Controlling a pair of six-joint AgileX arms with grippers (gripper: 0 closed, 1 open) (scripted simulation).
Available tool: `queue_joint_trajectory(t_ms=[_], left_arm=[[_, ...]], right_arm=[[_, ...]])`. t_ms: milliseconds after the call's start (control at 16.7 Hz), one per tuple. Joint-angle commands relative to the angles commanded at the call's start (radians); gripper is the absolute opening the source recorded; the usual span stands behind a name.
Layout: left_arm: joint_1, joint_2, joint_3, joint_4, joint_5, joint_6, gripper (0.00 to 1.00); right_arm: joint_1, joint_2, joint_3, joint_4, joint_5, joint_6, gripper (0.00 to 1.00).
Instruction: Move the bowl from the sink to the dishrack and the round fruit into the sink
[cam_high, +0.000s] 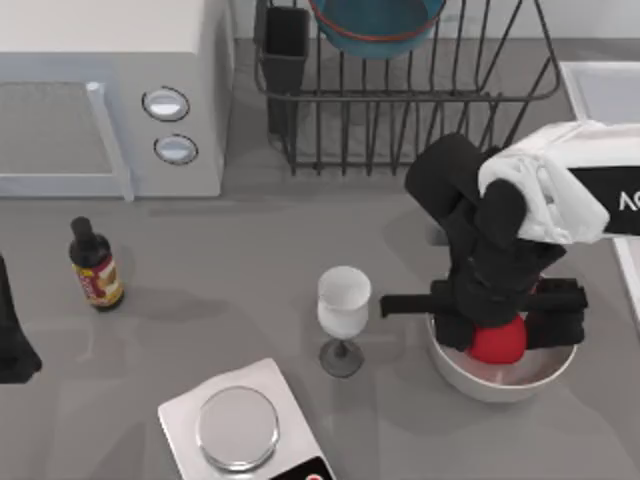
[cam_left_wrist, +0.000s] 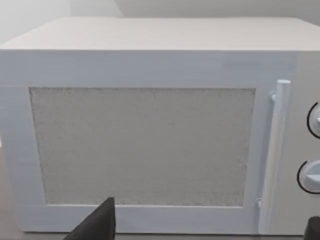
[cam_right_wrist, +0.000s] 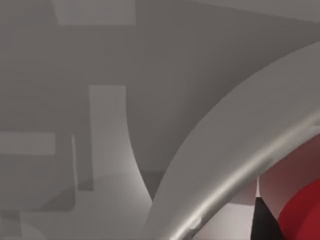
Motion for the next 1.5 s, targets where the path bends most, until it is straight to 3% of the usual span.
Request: queue_joint_trajectory(t_ms=[240,1020,1500], left_arm=[[0.0,0.0,0.0,0.0,0.0,0.0,1.0],[0.0,0.0,0.0,0.0,0.0,0.0,1.0],[0.0,0.0,0.0,0.0,0.0,0.0,1.0]], right_arm=[[0.0,0.0,0.0,0.0,0.0,0.0,1.0],[0.0,0.0,0.0,0.0,0.0,0.0,0.02],[0.0,0.0,0.0,0.0,0.0,0.0,0.0]])
